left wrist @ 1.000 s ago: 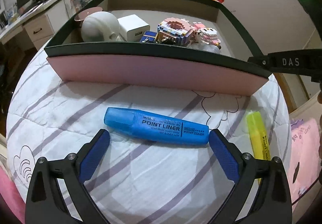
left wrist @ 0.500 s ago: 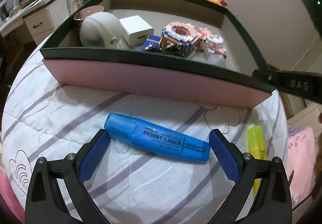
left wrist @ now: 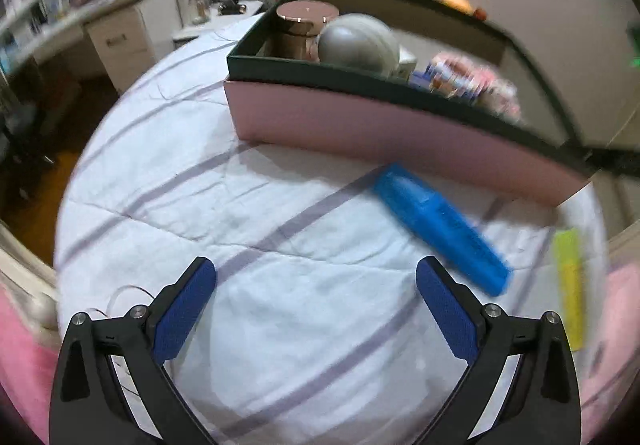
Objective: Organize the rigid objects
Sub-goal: 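Close the left gripper on the blue highlighter's cap end and lift, then carry the blue highlighter into the pink box and open the left gripper, then raise the left gripper and move it over the yellow highlighter, then close the left gripper on the yellow highlighter's cap end and lift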
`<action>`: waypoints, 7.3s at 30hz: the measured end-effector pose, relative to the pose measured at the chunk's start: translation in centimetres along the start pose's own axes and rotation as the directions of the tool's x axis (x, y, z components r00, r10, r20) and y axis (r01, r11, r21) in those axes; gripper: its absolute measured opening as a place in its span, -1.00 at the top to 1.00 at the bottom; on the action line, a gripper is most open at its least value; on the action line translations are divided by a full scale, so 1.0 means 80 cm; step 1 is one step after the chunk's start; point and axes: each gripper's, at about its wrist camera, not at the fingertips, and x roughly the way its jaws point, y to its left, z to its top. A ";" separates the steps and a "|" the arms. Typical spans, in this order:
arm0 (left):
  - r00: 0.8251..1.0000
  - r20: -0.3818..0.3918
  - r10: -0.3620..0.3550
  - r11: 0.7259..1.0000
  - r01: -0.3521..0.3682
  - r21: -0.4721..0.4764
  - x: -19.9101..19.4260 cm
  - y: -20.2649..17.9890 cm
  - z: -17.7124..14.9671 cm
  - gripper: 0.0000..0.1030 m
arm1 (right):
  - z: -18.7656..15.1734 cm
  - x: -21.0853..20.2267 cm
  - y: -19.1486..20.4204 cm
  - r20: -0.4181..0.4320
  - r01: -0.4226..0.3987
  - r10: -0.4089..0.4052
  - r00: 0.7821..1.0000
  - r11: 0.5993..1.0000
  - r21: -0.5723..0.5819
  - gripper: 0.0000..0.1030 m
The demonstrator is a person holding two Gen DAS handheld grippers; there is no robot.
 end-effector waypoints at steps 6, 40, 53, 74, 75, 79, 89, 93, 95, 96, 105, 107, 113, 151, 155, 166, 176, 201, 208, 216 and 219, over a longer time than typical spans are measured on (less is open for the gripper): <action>0.995 0.036 -0.095 0.993 0.092 0.074 -0.015 -0.055 0.001 -0.98 | -0.001 0.000 0.000 -0.002 -0.002 0.002 1.000 1.000 0.002 0.70; 0.999 0.003 -0.052 0.965 0.049 0.258 0.002 -0.027 0.013 0.49 | 0.002 0.000 0.003 -0.010 -0.006 0.006 1.000 1.000 -0.002 0.70; 0.991 0.051 -0.120 0.956 0.102 0.274 -0.051 -0.012 0.012 0.48 | 0.004 0.002 0.001 -0.011 -0.004 0.004 1.000 1.000 -0.002 0.70; 0.987 0.116 -0.109 0.928 0.059 0.368 -0.051 -0.065 0.131 0.48 | 0.005 0.000 0.007 -0.017 0.000 0.000 1.000 1.000 -0.006 0.70; 0.988 0.107 -0.108 0.926 0.061 0.372 -0.046 -0.069 0.136 0.48 | 0.004 0.000 0.005 -0.020 0.001 -0.001 1.000 1.000 -0.006 0.70; 0.992 0.075 -0.105 0.922 0.069 0.382 -0.022 -0.082 0.150 0.48 | 0.005 0.002 0.005 -0.018 0.000 0.000 1.000 1.000 -0.005 0.70; 0.995 0.057 -0.083 0.942 0.059 0.330 0.015 -0.079 0.142 0.40 | 0.003 -0.002 0.014 -0.021 0.007 -0.007 1.000 1.000 -0.009 0.70; 0.994 0.072 -0.082 0.944 0.054 0.324 0.006 -0.074 0.133 -0.10 | 0.004 -0.002 0.012 -0.022 0.008 -0.008 1.000 1.000 -0.011 0.70; 0.994 0.078 -0.079 0.946 0.050 0.319 0.001 -0.071 0.127 -0.19 | 0.004 -0.002 0.010 -0.022 0.008 -0.009 1.000 1.000 -0.010 0.70; 0.993 0.080 -0.082 0.949 0.053 0.312 -0.003 -0.068 0.123 -0.31 | 0.004 -0.001 0.011 -0.022 0.009 -0.009 1.000 1.000 -0.010 0.70; 0.966 0.211 -0.152 0.961 0.095 0.260 -0.075 -0.066 0.054 -0.99 | 0.002 -0.002 0.007 -0.030 0.008 -0.009 1.000 1.000 -0.017 0.70; 0.969 0.191 -0.158 0.957 0.103 0.271 -0.081 -0.076 0.037 -0.99 | 0.004 -0.002 0.007 -0.034 0.011 -0.012 0.999 1.000 -0.023 0.70; 0.973 0.107 -0.206 0.922 0.157 0.354 -0.075 -0.132 -0.014 -0.99 | 0.005 -0.002 0.001 -0.049 0.000 -0.001 0.999 0.999 -0.033 0.70; 0.995 -0.033 -0.090 0.942 0.095 0.322 -0.007 -0.173 -0.037 -0.85 | 0.010 0.002 0.017 -0.056 -0.012 0.009 0.998 0.999 -0.045 0.70; 0.991 -0.031 -0.130 0.925 0.133 0.356 -0.004 -0.183 -0.035 -0.13 | 0.009 0.002 0.018 -0.056 -0.008 0.006 0.998 0.999 -0.046 0.70; 0.985 -0.048 -0.163 0.905 0.169 0.390 -0.005 -0.152 -0.022 0.48 | 0.006 0.000 0.017 -0.059 0.001 -0.004 0.998 0.999 -0.053 0.70; 1.000 0.007 0.021 0.951 -0.022 0.308 -0.014 -0.067 -0.023 0.49 | 0.006 -0.001 0.015 -0.061 0.010 -0.013 0.998 0.999 -0.053 0.70; 1.000 0.010 -0.017 0.923 0.012 0.386 -0.002 -0.078 -0.009 0.18 | -0.009 -0.008 0.023 0.001 0.011 -0.011 1.000 0.998 -0.061 0.69; 0.997 -0.037 -0.072 0.908 0.080 0.412 -0.015 -0.075 -0.026 0.60 | -0.009 -0.008 0.021 0.000 0.013 -0.013 1.000 0.998 -0.062 0.69; 0.995 -0.053 -0.080 0.898 0.095 0.430 -0.017 -0.089 -0.027 0.72 | -0.011 -0.008 0.023 -0.002 0.009 -0.009 1.000 0.998 -0.061 0.69; 0.996 -0.057 -0.070 0.894 0.088 0.439 -0.013 -0.094 -0.019 0.69 | -0.011 -0.008 0.022 -0.005 0.008 -0.008 1.000 0.998 -0.062 0.69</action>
